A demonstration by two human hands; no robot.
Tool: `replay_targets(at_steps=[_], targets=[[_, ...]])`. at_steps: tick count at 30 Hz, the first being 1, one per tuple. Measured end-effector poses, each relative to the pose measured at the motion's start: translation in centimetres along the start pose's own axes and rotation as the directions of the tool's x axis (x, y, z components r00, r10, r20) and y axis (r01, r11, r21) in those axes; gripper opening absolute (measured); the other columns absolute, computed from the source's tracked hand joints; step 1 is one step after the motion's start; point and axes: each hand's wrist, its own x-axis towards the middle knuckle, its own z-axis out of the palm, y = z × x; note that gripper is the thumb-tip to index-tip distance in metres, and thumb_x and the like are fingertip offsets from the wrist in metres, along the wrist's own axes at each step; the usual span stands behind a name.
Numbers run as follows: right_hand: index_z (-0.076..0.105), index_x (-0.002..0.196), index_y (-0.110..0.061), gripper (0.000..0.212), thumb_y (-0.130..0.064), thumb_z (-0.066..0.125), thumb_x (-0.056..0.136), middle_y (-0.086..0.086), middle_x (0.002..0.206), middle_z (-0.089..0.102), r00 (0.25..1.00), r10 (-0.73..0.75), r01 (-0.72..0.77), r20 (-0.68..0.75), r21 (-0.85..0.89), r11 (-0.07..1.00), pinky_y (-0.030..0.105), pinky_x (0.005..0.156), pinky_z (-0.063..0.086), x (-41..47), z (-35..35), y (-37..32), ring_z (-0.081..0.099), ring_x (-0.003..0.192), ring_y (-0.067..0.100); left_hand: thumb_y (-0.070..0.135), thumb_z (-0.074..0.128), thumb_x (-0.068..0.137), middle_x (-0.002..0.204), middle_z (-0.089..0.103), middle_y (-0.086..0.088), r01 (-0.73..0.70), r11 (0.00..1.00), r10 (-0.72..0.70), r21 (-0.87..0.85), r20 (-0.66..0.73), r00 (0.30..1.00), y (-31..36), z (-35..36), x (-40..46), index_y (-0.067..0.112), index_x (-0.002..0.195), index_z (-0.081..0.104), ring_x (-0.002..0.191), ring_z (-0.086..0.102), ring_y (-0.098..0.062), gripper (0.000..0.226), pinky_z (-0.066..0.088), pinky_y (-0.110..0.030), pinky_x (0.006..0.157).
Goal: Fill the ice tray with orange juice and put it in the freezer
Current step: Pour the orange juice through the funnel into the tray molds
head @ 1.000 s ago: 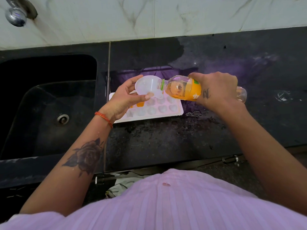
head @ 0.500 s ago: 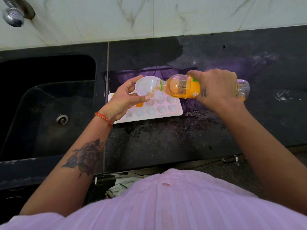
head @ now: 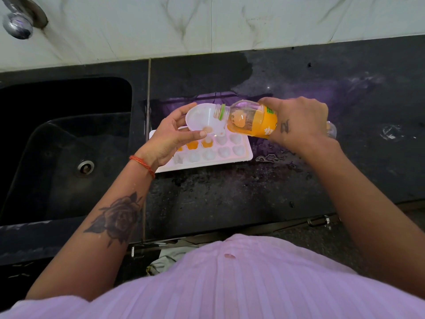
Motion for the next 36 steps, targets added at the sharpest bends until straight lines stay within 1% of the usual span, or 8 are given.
replay_targets(at_steps=[2,7,13,19,26,30,33,36], targets=[[0.044,0.134,-0.041,0.061,-0.041,0.071,0.079,0.005,0.101,0.066,1.0,0.011,-0.011,0.018,0.019,1.0,0.032,0.069,0.033,-0.02,0.03,-0.02,0.061,0.097,0.033,-0.005,0.072,0.073,0.127,0.057,-0.006,-0.004,1.0,0.003,-0.014,-0.004,1.0,0.17,0.06,-0.04,0.017,0.134,0.048,0.118,0.056,-0.026,0.07,0.053,-0.039,0.094],[0.043,0.133,-0.041,0.062,-0.043,0.071,0.078,0.005,0.103,0.066,0.999,0.02,-0.02,0.025,0.022,1.0,0.035,0.074,0.04,-0.17,0.26,0.19,0.061,0.098,0.032,-0.005,0.072,0.071,0.129,0.056,-0.008,-0.004,1.0,0.004,-0.015,-0.004,1.0,0.23,0.18,-0.06,0.017,0.133,0.049,0.12,0.055,-0.027,0.07,0.052,-0.041,0.096],[0.047,0.129,-0.04,0.051,-0.04,0.068,0.082,0.006,0.097,0.066,1.0,0.005,-0.005,-0.002,-0.039,0.999,0.033,0.068,0.031,-0.16,-0.01,0.26,0.062,0.093,0.034,0.006,0.078,0.06,0.133,0.054,-0.01,0.012,1.0,-0.012,-0.01,0.012,1.0,-0.13,0.02,-0.05,0.017,0.135,0.048,0.12,0.055,-0.028,0.081,0.051,-0.044,0.096],[0.05,0.126,-0.038,0.046,-0.038,0.066,0.084,0.006,0.094,0.065,1.0,-0.01,0.009,-0.018,-0.063,0.998,0.033,0.067,0.031,-0.02,-0.12,0.0,0.061,0.091,0.033,-0.001,0.076,0.068,0.133,0.053,-0.01,0.016,1.0,-0.016,0.006,0.013,1.0,-0.2,-0.3,0.17,0.018,0.135,0.048,0.121,0.054,-0.029,0.075,0.051,-0.046,0.096],[0.048,0.129,-0.038,0.05,-0.039,0.068,0.083,0.007,0.097,0.065,0.999,-0.03,0.03,-0.014,-0.059,0.998,0.033,0.068,0.031,0.33,-0.07,-0.19,0.061,0.094,0.033,0.013,0.079,0.055,0.134,0.052,-0.013,0.014,1.0,-0.014,0.006,0.01,1.0,0.13,-0.3,-0.14,0.02,0.132,0.05,0.123,0.052,-0.031,0.083,0.049,-0.046,0.099],[0.048,0.129,-0.039,0.051,-0.04,0.068,0.082,0.006,0.096,0.065,1.0,-0.025,0.024,-0.015,-0.058,0.998,0.033,0.068,0.032,0.48,0.04,-0.26,0.061,0.093,0.032,0.005,0.079,0.064,0.135,0.052,-0.013,0.006,1.0,-0.006,0.009,0.018,1.0,-0.05,-0.57,0.04,0.02,0.133,0.049,0.124,0.051,-0.031,0.077,0.048,-0.046,0.1],[0.048,0.129,-0.04,0.052,-0.041,0.069,0.082,0.005,0.097,0.066,1.0,-0.008,0.007,-0.01,-0.039,0.999,0.033,0.068,0.032,0.42,0.07,-0.23,0.061,0.093,0.033,0.005,0.079,0.064,0.134,0.053,-0.011,0.008,1.0,-0.009,0.018,0.021,1.0,-0.02,-0.61,0.18,0.018,0.135,0.048,0.123,0.052,-0.029,0.078,0.048,-0.047,0.1],[0.047,0.131,-0.041,0.056,-0.04,0.07,0.08,0.005,0.097,0.067,1.0,0.012,-0.012,0.002,-0.03,0.999,0.032,0.067,0.033,0.23,0.08,0.06,0.062,0.093,0.033,0.002,0.076,0.067,0.133,0.054,-0.01,0.004,1.0,-0.004,0.012,0.028,1.0,0.13,-0.4,0.33,0.017,0.135,0.047,0.122,0.054,-0.028,0.076,0.051,-0.043,0.097]])
